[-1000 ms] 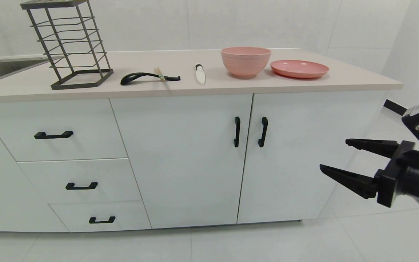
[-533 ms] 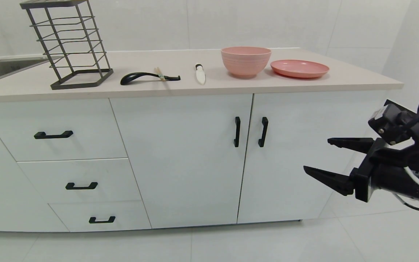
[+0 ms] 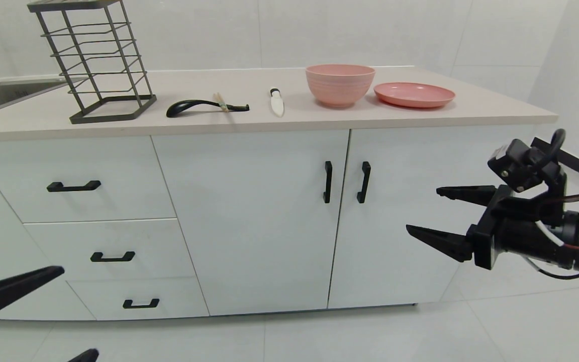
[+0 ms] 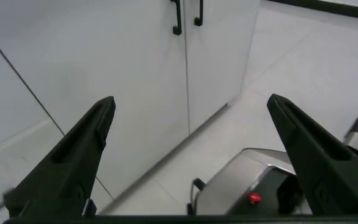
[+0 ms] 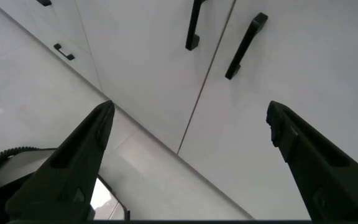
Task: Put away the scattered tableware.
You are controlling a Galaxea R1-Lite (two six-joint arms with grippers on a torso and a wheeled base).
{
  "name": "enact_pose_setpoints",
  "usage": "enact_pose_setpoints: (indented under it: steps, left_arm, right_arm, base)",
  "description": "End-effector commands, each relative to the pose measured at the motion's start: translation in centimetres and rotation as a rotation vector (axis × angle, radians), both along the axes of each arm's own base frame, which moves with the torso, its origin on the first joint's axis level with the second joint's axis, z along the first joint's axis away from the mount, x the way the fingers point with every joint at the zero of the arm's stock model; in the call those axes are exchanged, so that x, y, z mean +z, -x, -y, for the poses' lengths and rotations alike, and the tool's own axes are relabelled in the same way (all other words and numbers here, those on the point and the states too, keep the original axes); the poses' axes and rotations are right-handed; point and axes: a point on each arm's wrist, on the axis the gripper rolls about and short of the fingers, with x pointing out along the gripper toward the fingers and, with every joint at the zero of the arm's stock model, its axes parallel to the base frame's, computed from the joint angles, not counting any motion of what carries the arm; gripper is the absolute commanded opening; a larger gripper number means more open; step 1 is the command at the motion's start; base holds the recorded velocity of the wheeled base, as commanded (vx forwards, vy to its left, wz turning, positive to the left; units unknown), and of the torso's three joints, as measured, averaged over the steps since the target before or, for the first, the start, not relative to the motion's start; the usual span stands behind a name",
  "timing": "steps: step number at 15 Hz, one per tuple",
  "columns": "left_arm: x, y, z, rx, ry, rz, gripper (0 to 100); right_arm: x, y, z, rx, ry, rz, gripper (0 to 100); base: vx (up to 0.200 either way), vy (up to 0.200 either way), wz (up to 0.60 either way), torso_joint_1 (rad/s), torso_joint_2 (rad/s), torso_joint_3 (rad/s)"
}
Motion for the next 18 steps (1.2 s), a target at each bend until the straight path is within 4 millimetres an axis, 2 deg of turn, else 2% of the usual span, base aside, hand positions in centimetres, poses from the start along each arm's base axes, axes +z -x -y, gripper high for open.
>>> enact_pose_setpoints:
  steps: [1,4,7,9,13,16,18]
  left_arm:
    - [-0.1,-3.4,1.6,-0.121,-0.071,0.006,100]
    - [0.2,-4.4,3.0,-0.221,-0.072,-0.014,100]
    - [0.7,-4.9,3.5,-0.297,-0.015,-0.071,100]
    - [0.7,-5.0,3.6,-0.355,0.019,-0.113,100]
    - [-0.6,-6.8,4.3,-0.349,-0.011,-0.207,100]
    - [0.3,-8.2,5.4,-0.385,-0.028,-0.141,100]
    - [0.5,-8.8,5.9,-0.396,-0.026,-0.120,100]
  right_arm:
    - [-0.9,-1.1,-0.4,0.002,0.003,-0.015,100]
    - [-1.7,-2.1,-0.7,0.035,-0.015,-0.006,100]
    - [-2.4,-3.0,-1.3,0.147,-0.056,-0.004,100]
    - [-3.3,-3.6,-1.2,0.150,-0.053,-0.021,100]
    - [-5.1,-6.3,-0.3,0.137,-0.013,0.012,100]
    - [-6.5,-8.1,-0.1,0.166,-0.034,0.043,100]
    - [-7.2,-8.5,-0.2,0.188,-0.044,0.046,100]
  base:
    - [0.000,0.000,0.00,0.000,0.00,0.000]
    - [0.000,0.000,0.00,0.000,0.00,0.000]
    - [0.000,0.000,0.00,0.000,0.00,0.000]
    - [0.000,0.000,0.00,0.000,0.00,0.000]
    - [0.000,0.000,0.00,0.000,0.00,0.000]
    - [0.000,0.000,0.00,0.000,0.00,0.000]
    - [0.000,0.000,0.00,0.000,0.00,0.000]
